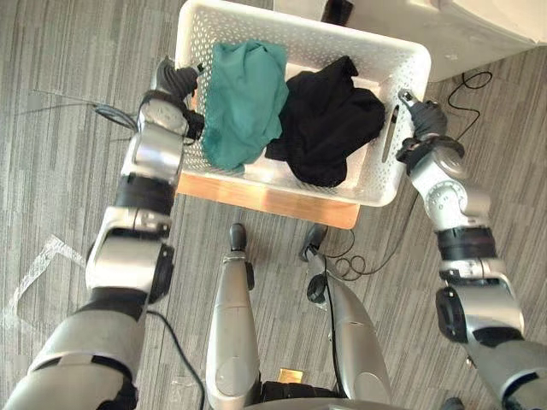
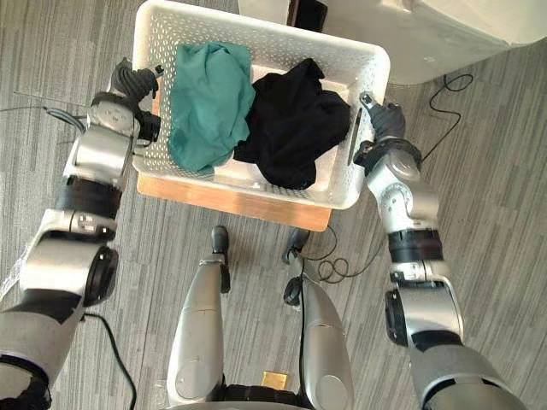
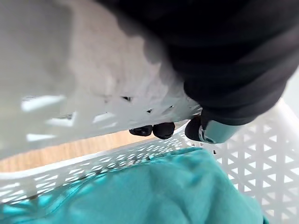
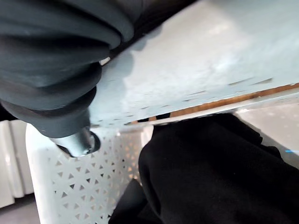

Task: Pick up the laundry basket with both hands and put the clothes into the washing machine.

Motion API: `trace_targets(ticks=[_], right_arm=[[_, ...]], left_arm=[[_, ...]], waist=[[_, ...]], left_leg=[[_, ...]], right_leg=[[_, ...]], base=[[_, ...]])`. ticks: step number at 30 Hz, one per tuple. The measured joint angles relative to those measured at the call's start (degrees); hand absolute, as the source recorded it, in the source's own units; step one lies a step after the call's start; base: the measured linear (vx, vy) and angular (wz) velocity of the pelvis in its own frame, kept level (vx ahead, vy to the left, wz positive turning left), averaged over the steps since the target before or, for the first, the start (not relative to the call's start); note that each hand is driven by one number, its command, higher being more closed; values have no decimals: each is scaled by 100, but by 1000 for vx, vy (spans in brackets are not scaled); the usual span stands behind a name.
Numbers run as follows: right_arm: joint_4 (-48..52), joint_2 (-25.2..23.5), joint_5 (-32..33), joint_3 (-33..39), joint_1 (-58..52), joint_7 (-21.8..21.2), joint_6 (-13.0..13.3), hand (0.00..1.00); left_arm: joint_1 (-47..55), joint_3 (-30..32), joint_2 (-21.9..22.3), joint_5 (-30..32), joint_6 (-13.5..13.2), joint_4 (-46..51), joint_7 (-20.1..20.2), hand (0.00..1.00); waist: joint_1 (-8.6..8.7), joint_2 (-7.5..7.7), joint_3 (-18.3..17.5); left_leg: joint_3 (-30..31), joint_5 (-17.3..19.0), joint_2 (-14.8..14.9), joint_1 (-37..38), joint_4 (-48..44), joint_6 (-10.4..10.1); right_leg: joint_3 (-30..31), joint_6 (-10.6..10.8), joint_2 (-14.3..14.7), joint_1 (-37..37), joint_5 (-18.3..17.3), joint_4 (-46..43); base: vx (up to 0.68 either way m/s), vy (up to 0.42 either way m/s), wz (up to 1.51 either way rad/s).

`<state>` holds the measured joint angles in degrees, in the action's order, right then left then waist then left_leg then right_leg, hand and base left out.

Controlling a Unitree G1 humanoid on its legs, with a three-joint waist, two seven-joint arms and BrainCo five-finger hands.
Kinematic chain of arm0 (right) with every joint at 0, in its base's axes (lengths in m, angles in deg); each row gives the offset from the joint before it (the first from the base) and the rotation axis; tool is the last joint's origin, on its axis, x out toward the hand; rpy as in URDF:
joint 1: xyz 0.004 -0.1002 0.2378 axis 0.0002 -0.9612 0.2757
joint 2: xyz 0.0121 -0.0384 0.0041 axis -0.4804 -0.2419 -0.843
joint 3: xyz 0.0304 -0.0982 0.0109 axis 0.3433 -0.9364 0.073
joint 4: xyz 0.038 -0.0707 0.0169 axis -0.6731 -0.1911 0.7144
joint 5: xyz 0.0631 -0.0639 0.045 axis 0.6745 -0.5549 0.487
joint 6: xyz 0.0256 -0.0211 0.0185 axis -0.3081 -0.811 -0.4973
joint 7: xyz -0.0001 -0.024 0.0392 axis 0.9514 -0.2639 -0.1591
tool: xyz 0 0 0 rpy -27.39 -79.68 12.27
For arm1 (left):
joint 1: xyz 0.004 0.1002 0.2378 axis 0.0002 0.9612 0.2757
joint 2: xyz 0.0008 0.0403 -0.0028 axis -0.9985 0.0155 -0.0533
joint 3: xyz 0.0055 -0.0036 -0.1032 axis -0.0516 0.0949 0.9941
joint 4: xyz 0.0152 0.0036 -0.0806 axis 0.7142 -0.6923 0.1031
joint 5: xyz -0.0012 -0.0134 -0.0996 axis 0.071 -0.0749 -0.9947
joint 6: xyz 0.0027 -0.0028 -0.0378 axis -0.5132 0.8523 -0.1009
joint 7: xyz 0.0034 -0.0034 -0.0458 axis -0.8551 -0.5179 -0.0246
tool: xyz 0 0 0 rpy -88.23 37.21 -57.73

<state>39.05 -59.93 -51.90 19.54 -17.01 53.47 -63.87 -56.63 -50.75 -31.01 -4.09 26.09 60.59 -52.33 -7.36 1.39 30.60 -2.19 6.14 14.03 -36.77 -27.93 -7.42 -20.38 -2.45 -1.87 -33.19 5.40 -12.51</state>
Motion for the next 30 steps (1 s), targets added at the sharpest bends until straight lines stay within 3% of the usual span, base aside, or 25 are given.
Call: trace_targets(ticks=[2,5,8,10,12,16,19,23,24,25,27,28,29,30], right_arm=[[858,135,1,87,-488,94,-16,100],[2352,312,78,345,-1574,94,40,100],[3291,280,170,532,-2727,-248,488,100],[3364,88,201,532,-3331,-561,705,100],[3167,-218,191,483,-3815,-744,728,100],[2486,-722,-55,184,-4621,-986,739,100],[1984,-843,-234,162,-4994,-1137,716,100],[1443,-1038,-379,77,-4990,-1201,701,100],[1384,-1168,-473,82,-5042,-1267,706,100],[1369,-1197,-506,76,-5059,-1320,716,100],[1375,-1197,-540,78,-5246,-1385,827,100],[1381,-1241,-582,78,-5362,-1440,898,100],[1382,-1315,-586,113,-5421,-1472,932,100],[1378,-1379,-598,140,-5430,-1475,963,100]], left_arm=[[542,-21,-78,-170,-107,803,-10,100],[1612,-37,-342,-427,-536,2192,-8,100],[3018,284,-517,-720,-1246,3550,25,100],[4043,434,-244,-779,-1639,3996,31,100],[4831,450,334,-873,-1777,4083,32,100],[6392,416,1169,-1130,-1749,4049,119,100],[6703,218,1229,-1228,-1617,3708,334,100],[6825,233,1259,-1226,-1488,3452,393,100],[6915,274,1285,-1224,-1491,3448,396,100],[6991,308,1345,-1224,-1501,3448,397,100],[7131,300,1465,-1201,-1514,3448,434,100],[7212,294,1551,-1095,-1525,3448,446,100],[7214,294,1595,-1045,-1529,3448,459,100],[7187,303,1616,-970,-1541,3448,457,100]], waist=[[-16,0,0],[-8,-3,-4],[12,-32,-24],[67,-126,-259],[86,-237,-791],[210,-449,-1314],[233,-448,-1599],[339,-386,-1713],[334,-368,-1771],[349,-379,-1778],[465,-419,-1887],[536,-510,-2022],[548,-531,-2108],[544,-499,-2101]], left_leg=[[-117,3,-6,204,10,-2],[-309,55,-72,814,144,8],[-443,229,-123,1571,285,51],[-432,268,-233,2062,435,83],[-417,325,-271,2210,601,136],[-291,293,-345,2832,984,144],[-108,-8,-494,2950,1433,146],[120,-357,-566,3042,1625,76],[311,-79,-587,3017,1149,240],[396,292,-530,2946,66,319],[815,487,-516,3159,-723,8],[1106,697,-545,3360,-658,-190],[1202,978,-605,3436,-437,-162],[1119,1218,-657,3492,-270,33]], right_leg=[[17,-4,-71,83,-8,-168],[58,-65,-191,495,-229,-344],[181,1,-241,1052,-630,-513],[205,21,-266,1462,-834,-546],[222,114,-266,1566,-983,-513],[121,162,-278,2176,-1092,-323],[-34,159,-351,2218,-1091,-275],[13,-139,-513,2186,-1059,-467],[-4,-326,-570,2202,-942,-428],[87,-352,-573,2230,-906,-471],[232,-273,-512,2239,-786,-451],[346,-226,-431,2111,-657,-443],[483,-164,-405,1912,-522,-440],[679,-65,-398,1722,-325,-394]], base=[[73,37,-6],[75,17,1],[58,-7,-3],[21,-7,7],[50,-12,8],[89,-6,21],[55,-14,38],[-10,-48,23],[-47,-15,-32],[-60,-2,-44],[-123,77,-41],[-190,218,-54],[-258,305,-73],[-362,366,-102]])
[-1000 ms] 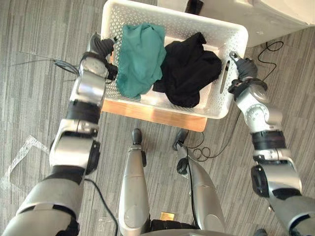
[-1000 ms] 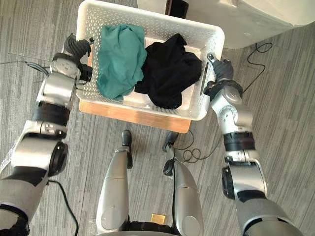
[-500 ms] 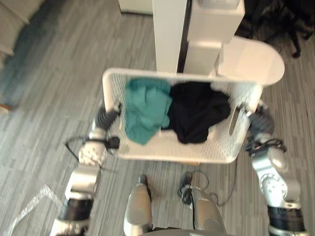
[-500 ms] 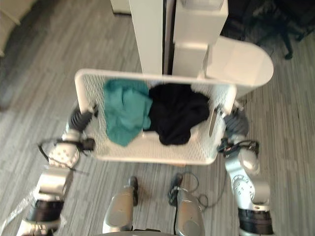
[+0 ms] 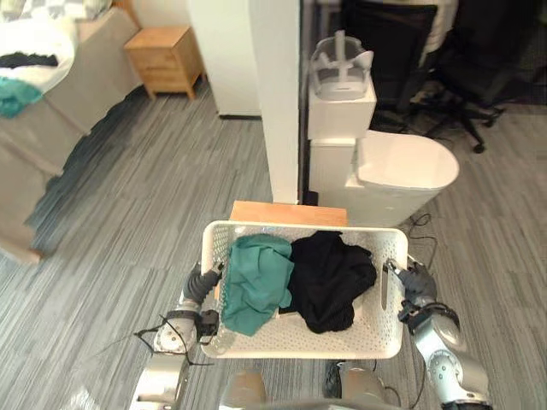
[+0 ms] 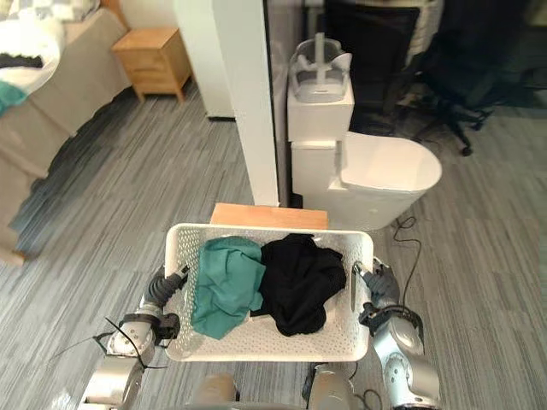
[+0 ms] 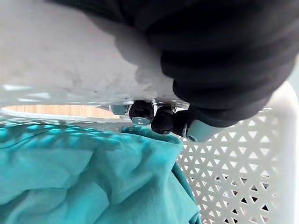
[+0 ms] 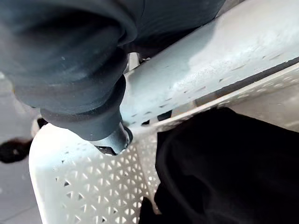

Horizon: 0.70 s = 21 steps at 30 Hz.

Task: Pick up the laundry basket with both hands and put the clothes into the washing machine.

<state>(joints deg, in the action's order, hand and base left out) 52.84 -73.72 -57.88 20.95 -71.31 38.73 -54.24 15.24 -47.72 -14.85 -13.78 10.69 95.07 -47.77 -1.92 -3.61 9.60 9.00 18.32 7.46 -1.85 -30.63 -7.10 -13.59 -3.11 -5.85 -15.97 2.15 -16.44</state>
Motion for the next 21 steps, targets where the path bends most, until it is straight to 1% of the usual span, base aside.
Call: trace_targets(ticks=[1,2,3,4,5,6,7,8,9,10,11,12,13,14,15,16,17,18,19,20,21], right_arm=[[-2,-46,-42,24,-18,0,-1,100],[0,-62,-46,39,-52,-2,-3,100],[4,-156,-49,59,-108,4,-11,100],[60,-193,-81,98,-192,7,-10,100],[56,-216,-85,82,-243,14,-19,100],[50,-288,-88,24,-362,23,-26,100],[35,-340,-98,-32,-398,44,-25,100],[30,-371,-122,-101,-398,74,-23,100],[21,-386,-155,-131,-395,96,-23,100],[3,-415,-187,-174,-387,109,-1,100],[-91,-478,-213,-222,-326,105,50,100],[-165,-486,-216,-253,-268,99,99,100],[-237,-479,-222,-283,-222,99,152,100],[-356,-433,-268,-297,-93,101,219,100],[-417,-408,-268,-298,-29,102,249,100],[-475,-328,-268,-303,83,107,257,100],[-479,-255,-268,-300,120,117,266,100],[-489,-115,-267,-301,168,124,309,100],[-558,-26,-266,-305,199,138,365,100],[-620,-6,-264,-303,238,143,388,100],[-705,-6,-267,-302,347,170,392,100]], left_arm=[[-7,4,18,83,-3,-22,1,100],[-18,0,24,106,-3,-51,7,100],[-69,-4,-9,157,-1,-105,16,100],[-111,4,-14,192,-4,-223,31,100],[-137,13,-22,197,2,-305,42,100],[-82,68,-41,208,4,-387,72,100],[-14,123,-28,222,4,-390,78,100],[50,187,-30,237,4,-387,78,100],[73,204,-30,238,3,-378,77,100],[100,265,-23,245,3,-346,78,100],[184,340,-22,252,3,-202,78,100],[230,367,-22,252,-5,-132,78,100],[267,383,-22,252,-11,-85,76,100],[277,388,18,252,-18,-48,72,100],[256,385,62,252,-23,-48,70,100],[233,367,204,264,-23,-46,70,100],[234,363,277,265,-22,-47,60,100],[228,345,426,303,-22,-47,34,100],[229,298,499,307,-22,-47,14,100],[229,278,524,307,-23,-47,-20,100],[196,273,457,307,-23,-54,-91,100]], waist=[[-4,30,12],[8,51,23],[81,237,114],[99,174,182],[97,176,197],[76,55,271],[52,86,260],[-52,125,247],[-115,134,242],[-206,266,158],[-225,312,65],[-228,401,-7],[-233,448,-84],[-289,498,-236],[-321,486,-252],[-370,425,-271],[-369,348,-265],[-332,180,-190],[-326,57,-173],[-326,35,-173],[-295,64,-175]], left_leg=[[-316,291,-54,23,202,186],[-470,424,-88,18,271,228],[-679,489,-311,-167,202,362],[-956,386,-316,-405,85,589],[-1068,348,-226,-442,30,645],[-1322,247,-118,-441,51,761],[-1506,159,-71,-437,72,786],[-1797,27,-45,-401,102,777],[-1954,-49,-47,-409,155,796],[-2192,-217,-58,-451,306,838],[-2335,-478,-74,-593,594,864],[-2337,-581,-102,-674,694,865],[-2340,-698,-125,-785,804,858],[-2357,-1060,-141,-1096,1003,798],[-2375,-1230,-128,-1190,1087,761],[-2413,-1589,-111,-1330,1303,690],[-2395,-1738,-43,-1391,1406,662],[-2289,-2016,79,-1429,1595,626],[-2073,-2345,211,-1437,1824,538],[-1878,-2562,261,-1438,1957,419],[-1356,-3107,273,-1427,2331,101]], right_leg=[[278,247,21,-148,356,245],[412,406,19,-172,576,448],[787,1297,-89,-132,1125,1032],[953,1665,-129,-195,1181,943],[931,1130,-72,-294,810,262],[735,741,-33,-352,-9,-1064],[573,639,-102,-292,-507,-1885],[449,576,-266,-160,-953,-2735],[440,581,-378,-47,-1075,-3022],[441,664,-552,281,-1258,-3346],[440,842,-661,763,-1444,-3258],[466,916,-685,950,-1488,-3123],[497,1037,-690,1134,-1542,-2904],[689,1354,-545,1520,-1953,-1721],[703,1233,-448,1625,-2069,-1264],[683,1103,-296,1671,-2137,-610],[677,1049,-198,1689,-2132,-360],[654,777,22,1780,-2021,22],[663,575,244,1733,-1883,150],[689,472,334,1659,-1816,113],[722,332,393,1497,-1703,67]], base=[[-370,326,-98],[-460,352,-105],[-558,312,-87],[-582,297,-89],[-564,269,-100],[-478,249,-106],[-429,220,-139],[-368,134,-119],[-352,41,-125],[-441,-22,-103],[-377,-83,-83],[-361,-126,-54],[-351,-171,-41],[-353,-190,-37],[-335,-207,-40],[-253,-153,-23],[-310,-187,-17],[-317,-187,-5],[-321,-198,-3],[-319,-197,-5],[-383,-183,-26]])
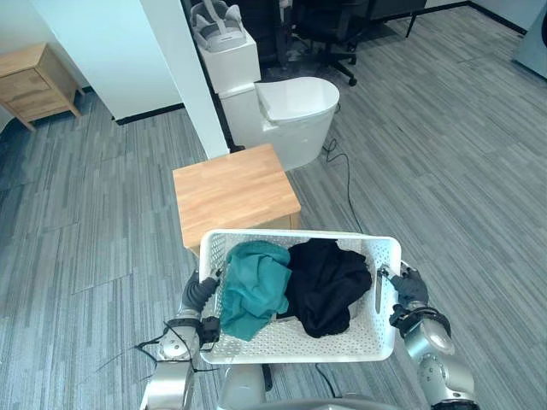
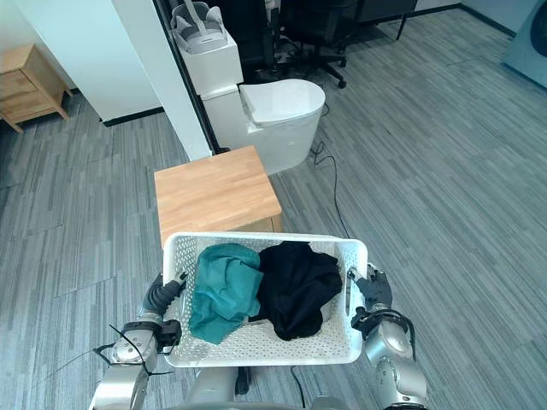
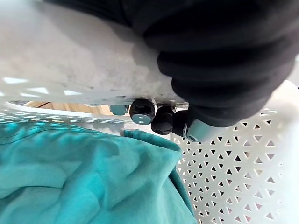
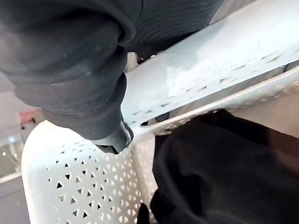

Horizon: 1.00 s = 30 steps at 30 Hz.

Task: Pick up the laundry basket with both hands and put the clothes into the washing machine.

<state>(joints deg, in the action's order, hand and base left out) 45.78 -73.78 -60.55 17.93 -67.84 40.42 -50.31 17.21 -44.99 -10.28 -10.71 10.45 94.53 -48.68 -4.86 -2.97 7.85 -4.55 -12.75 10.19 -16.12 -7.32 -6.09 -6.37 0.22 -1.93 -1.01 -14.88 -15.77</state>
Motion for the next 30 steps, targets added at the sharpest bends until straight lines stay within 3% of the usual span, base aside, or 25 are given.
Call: trace_targets(ticks=[1,2,4,5,6,7,8,9,12,13,14,15,17,19,21,23,24,25,26,28,29,30], right_arm=[[-26,-18,-2,-3,93,-9,6,100],[-46,-15,-8,-11,136,-8,2,100],[-15,-5,-18,-27,150,-17,8,100],[16,-19,-16,-35,124,-16,9,100],[101,-28,-12,-34,64,-17,13,100],[234,-31,2,-11,4,-14,31,100],[286,-35,10,14,-25,-13,50,100],[315,-55,28,46,-24,-10,113,100],[522,-307,-49,121,-193,66,58,100],[727,-368,-72,117,-355,96,16,100],[781,-393,-86,105,-370,107,11,100],[792,-444,-156,104,-340,124,15,100],[745,-540,-398,112,-196,205,15,100],[557,-558,-506,127,-18,206,20,100],[373,-571,-556,135,145,205,20,100],[215,-583,-620,134,280,206,29,100],[156,-603,-678,126,371,208,31,100],[15,-496,-710,159,462,223,34,100],[-41,-415,-707,204,459,225,36,100],[-60,-407,-705,202,432,228,33,100],[-60,-406,-702,198,448,229,39,100],[-57,-403,-703,177,492,230,37,100]], left_arm=[[-26,12,5,0,-18,2,-78,100],[-30,8,30,0,-25,2,-127,100],[-40,-20,84,0,-65,1,-152,100],[-40,-20,69,0,-67,1,-152,100],[-40,-21,58,0,-88,1,-152,100],[-58,-29,69,0,-151,1,-151,100],[-87,-47,62,0,-177,2,-151,100],[-178,-67,31,1,-200,1,-151,100],[-216,-118,-61,9,-196,-53,-187,100],[-196,-128,-115,10,-200,-52,-209,100],[-199,-110,-118,11,-207,-43,-214,100],[-228,-75,-121,12,-220,-34,-234,100],[-234,26,-133,12,-231,-25,-245,100],[-238,42,-134,12,-229,-21,-252,100],[-301,36,-133,12,-228,-21,-257,100],[-322,36,-135,11,-226,-21,-316,100],[-341,39,-126,11,-223,-23,-357,100],[-368,16,22,12,-204,-46,-369,100],[-368,-69,60,13,-201,-47,-366,100],[-358,-117,61,13,-201,-52,-400,100],[-366,-117,67,13,-201,-53,-428,100],[-368,-107,66,12,-201,-54,-483,100]], waist=[[-17,50,10],[-37,57,19],[-35,76,33],[-15,74,32],[21,70,30],[127,-51,-42],[144,-56,-48],[185,-43,-39],[184,245,140],[184,263,149],[187,239,146],[208,181,181],[224,231,175],[227,171,184],[236,188,173],[235,325,89],[213,427,29],[265,252,-15],[261,192,-51],[272,180,-67],[278,191,-65],[271,236,-51]], left_leg=[[450,36,-31,-6,-84,-77],[515,325,-62,-28,-410,-43],[549,1417,-153,200,-1609,62],[557,1642,-170,350,-1762,36],[617,1909,-229,583,-1852,-19],[847,2281,-326,893,-1621,-73],[927,2391,-339,975,-1399,-37],[941,2528,-318,1046,-988,133],[445,2609,-476,969,-1124,247],[143,2659,-484,912,-1319,335],[-19,2669,-391,892,-1320,395],[-353,2587,-278,827,-1281,568],[-1171,2313,-144,1001,-994,601],[-1714,2170,31,1186,-794,581],[-2172,2086,172,1296,-701,488],[-2623,2032,242,1349,-677,374],[-2896,1997,238,1366,-631,276],[-3052,1857,347,1440,-392,75],[-3137,1778,440,1541,-279,-49],[-3341,1783,736,1746,-413,-77],[-3021,1897,892,1758,-664,101],[-2210,2022,940,1505,-1215,449]], right_leg=[[15,-165,-3,-211,113,-24],[43,-214,-16,-290,202,-17],[249,-303,3,-387,625,134],[328,-303,27,-398,704,178],[434,-287,82,-438,825,252],[557,-247,199,-590,1045,376],[618,-214,251,-704,1123,396],[748,-115,315,-953,1239,399],[1306,119,294,-1176,1642,655],[1374,171,242,-1191,1612,844],[1272,71,212,-1217,1537,887],[870,23,80,-1359,1505,742],[-568,-141,-334,-1627,1378,-287],[-1089,-181,-534,-1329,1034,-826],[-1365,-41,-902,-890,792,-1006],[-1545,216,-1235,-439,634,-694],[-1572,532,-1200,-340,590,-124],[-1466,486,-861,-287,878,352],[-1279,396,-643,-252,1006,615],[-897,275,-312,-175,1128,821],[-651,196,-137,-163,1177,839],[-373,136,-10,-104,1180,892]], base=[[-378,-160,-38],[-340,-105,-61],[-235,-22,-63],[-182,26,-59],[-223,74,-57],[-232,93,-54],[-332,149,-58],[-347,160,-61],[-390,151,-96],[-385,146,-133],[-368,132,-129],[-353,97,-141],[-305,69,-174],[-199,1,-161],[-185,-118,-147],[-106,-231,-132],[-55,-270,-129],[-34,-261,-139],[5,-259,-138],[51,-190,-122],[60,-297,-113],[47,-262,-115]])
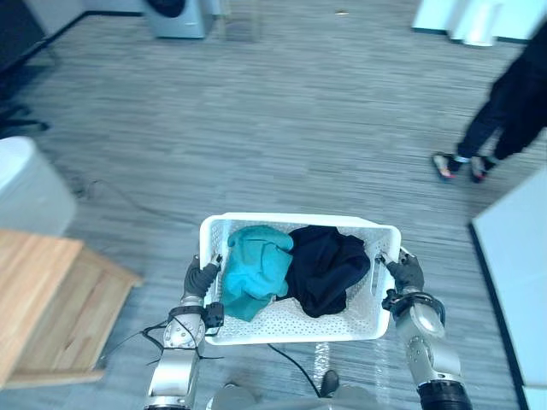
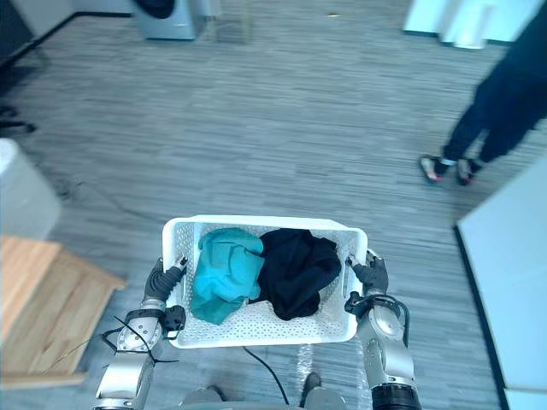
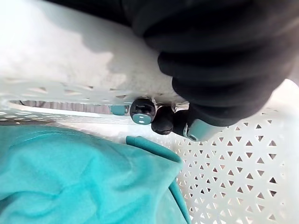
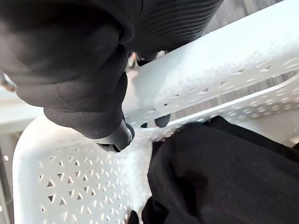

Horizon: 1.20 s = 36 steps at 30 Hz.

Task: Pick up the laundry basket with both hands and put the clothes into the washing machine.

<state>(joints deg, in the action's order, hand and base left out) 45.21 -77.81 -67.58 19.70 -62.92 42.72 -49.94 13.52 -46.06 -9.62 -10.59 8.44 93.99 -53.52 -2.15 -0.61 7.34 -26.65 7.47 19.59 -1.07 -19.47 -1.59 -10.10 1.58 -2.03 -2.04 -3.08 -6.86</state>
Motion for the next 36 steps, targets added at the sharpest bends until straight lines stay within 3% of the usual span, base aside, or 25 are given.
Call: trace_targets(ticks=[1,3,8,12,13,14,15,16,17,18,19,20,21,22,23,24,26,27,28,29,30,31,33,34,36], right_arm=[[-2,44,0,-4,12,0,8,100],[-3,132,2,-29,24,0,44,100],[-28,33,39,-87,-24,94,79,100],[-24,-79,69,-217,-159,101,83,100],[14,-91,90,-281,-223,112,82,100],[105,-43,90,-324,-305,113,80,100],[131,10,91,-398,-346,114,77,100],[130,46,92,-449,-357,114,74,100],[155,46,89,-484,-336,118,78,100],[178,-57,90,-491,-200,179,111,100],[208,-46,102,-483,-151,217,122,100],[119,84,102,-441,-27,260,122,100],[87,179,100,-442,60,308,106,100],[88,222,100,-455,100,329,103,100],[89,258,99,-472,228,334,101,100],[90,263,101,-475,266,335,102,100],[90,192,96,-512,223,332,86,100],[128,136,30,-540,31,307,80,100],[143,117,-9,-546,-37,237,97,100],[66,39,-37,-477,-47,215,81,100],[-13,-7,-70,-444,-51,207,76,100],[-171,-76,-79,-395,-58,198,73,100],[-165,-179,-151,-394,-91,195,79,100],[-118,-239,-189,-393,-122,194,82,100],[3,-257,-187,-360,-122,195,96,100]], left_arm=[[0,-2,-1,-2,-1,-4,-26,100],[-1,-55,69,-1,-3,-27,-141,100],[-87,-89,-50,-6,-5,-131,-235,100],[-20,-31,-179,-5,-4,-146,-235,100],[24,1,-179,-5,-4,-143,-235,100],[119,3,-155,-6,-7,-137,-240,100],[199,13,-126,-11,-11,-133,-243,100],[257,38,-100,-14,-13,-135,-258,100],[289,119,37,-12,-30,-136,-260,100],[225,210,-150,-16,-114,-16,-260,100],[152,192,-263,-19,-188,-68,-252,100],[58,149,-106,-82,-177,-181,-245,100],[64,148,31,-82,-154,-180,-248,100],[66,148,58,-83,-152,-172,-249,100],[61,165,66,-119,-156,-108,-278,100],[61,164,70,-126,-156,-43,-311,100],[142,191,48,-125,-149,-35,-362,100],[325,177,55,-124,-149,-11,-358,100],[355,187,27,-123,-157,11,-357,100],[375,164,23,-108,-118,10,-344,100],[389,136,-13,-97,-80,9,-336,100],[408,93,-87,-47,-22,12,-322,100],[407,110,-99,16,-3,14,-321,100],[404,108,-149,48,-4,27,-320,100],[293,93,-228,47,-17,71,-318,100]], waist=[[-37,16,5],[-26,-64,-27],[123,-91,-106],[100,-100,-93],[92,-140,-65],[5,-291,6],[-57,-389,33],[-51,-441,27],[-37,-548,-76],[-32,-270,36],[3,-155,111],[37,-171,228],[-31,-157,248],[-57,-148,247],[-130,-172,255],[-183,-199,250],[-239,-67,221],[-291,127,-1],[-293,305,-8],[-215,452,40],[-135,497,57],[5,500,66],[81,329,154],[162,169,123],[241,94,112]], left_leg=[[1076,233,-198,-173,-228,-103],[2391,298,-707,-345,-197,-232],[2214,327,-860,-29,690,-350],[2165,432,-867,-146,144,-228],[2202,540,-782,-544,-954,15],[2238,473,-644,-890,-2092,293],[2325,264,-579,-1063,-2713,593],[2338,81,-571,-1146,-2919,695],[2291,-298,-341,-1446,-3082,754],[2089,-526,-440,-1894,-3614,656],[1986,-175,-575,-2032,-3645,547],[2013,220,-707,-2148,-3077,398],[2001,293,-1006,-2177,-2122,287],[2012,250,-1104,-2224,-1596,219],[2000,72,-1147,-2287,-605,-59],[1978,21,-1132,-2296,-143,-141],[1718,-39,-1190,-2281,-439,-140],[1415,-69,-1452,-2100,-610,-47],[1372,49,-1649,-2008,-839,261],[1317,377,-1944,-1717,-968,420],[1345,489,-2095,-1482,-894,479],[1481,640,-2271,-1008,-726,571],[1724,838,-2277,-291,-411,636],[1918,886,-2218,135,-85,621],[2153,945,-2175,573,274,549]], right_leg=[[120,-14,-54,23,-1,13],[261,-11,-39,37,7,7],[341,200,-89,-33,144,199],[370,153,-166,118,18,198],[366,140,-141,241,-107,138],[396,114,-30,398,-276,17],[446,109,33,541,-359,18],[503,88,58,650,-374,156],[527,-122,244,692,-494,60],[587,-625,58,539,-989,-636],[643,-53,-69,627,-1029,-509],[599,-123,-81,670,-1112,-532],[624,-99,-225,655,-1226,-562],[639,-108,-281,618,-1282,-578],[695,-16,-350,555,-1375,-632],[727,47,-404,545,-1512,-731],[896,-33,-644,727,-1904,-842],[1058,-82,-897,867,-2072,-1244],[1150,96,-1083,502,-1913,-2727],[1177,207,-1443,-66,-1131,-4197],[1181,85,-1570,-215,-564,-4736],[1174,72,-1581,-451,-100,-5530],[859,-73,-1336,-828,-509,-6163],[471,-140,-1101,-1168,-866,-5942],[220,-60,-821,-1787,-1127,-4995]], base=[[5,-100,-87],[5,68,-58],[6,97,-5],[-7,85,6],[-34,23,0],[-28,25,-19],[-18,22,-33],[92,-7,-27],[217,-33,-5],[300,-47,14],[268,-84,45],[186,-26,34],[161,36,19],[157,127,-21],[220,165,-28],[327,240,-37],[435,310,-38],[598,267,-28],[765,299,-10],[644,231,30],[646,252,51],[647,221,50],[646,191,42],[655,141,56],[801,87,72]])
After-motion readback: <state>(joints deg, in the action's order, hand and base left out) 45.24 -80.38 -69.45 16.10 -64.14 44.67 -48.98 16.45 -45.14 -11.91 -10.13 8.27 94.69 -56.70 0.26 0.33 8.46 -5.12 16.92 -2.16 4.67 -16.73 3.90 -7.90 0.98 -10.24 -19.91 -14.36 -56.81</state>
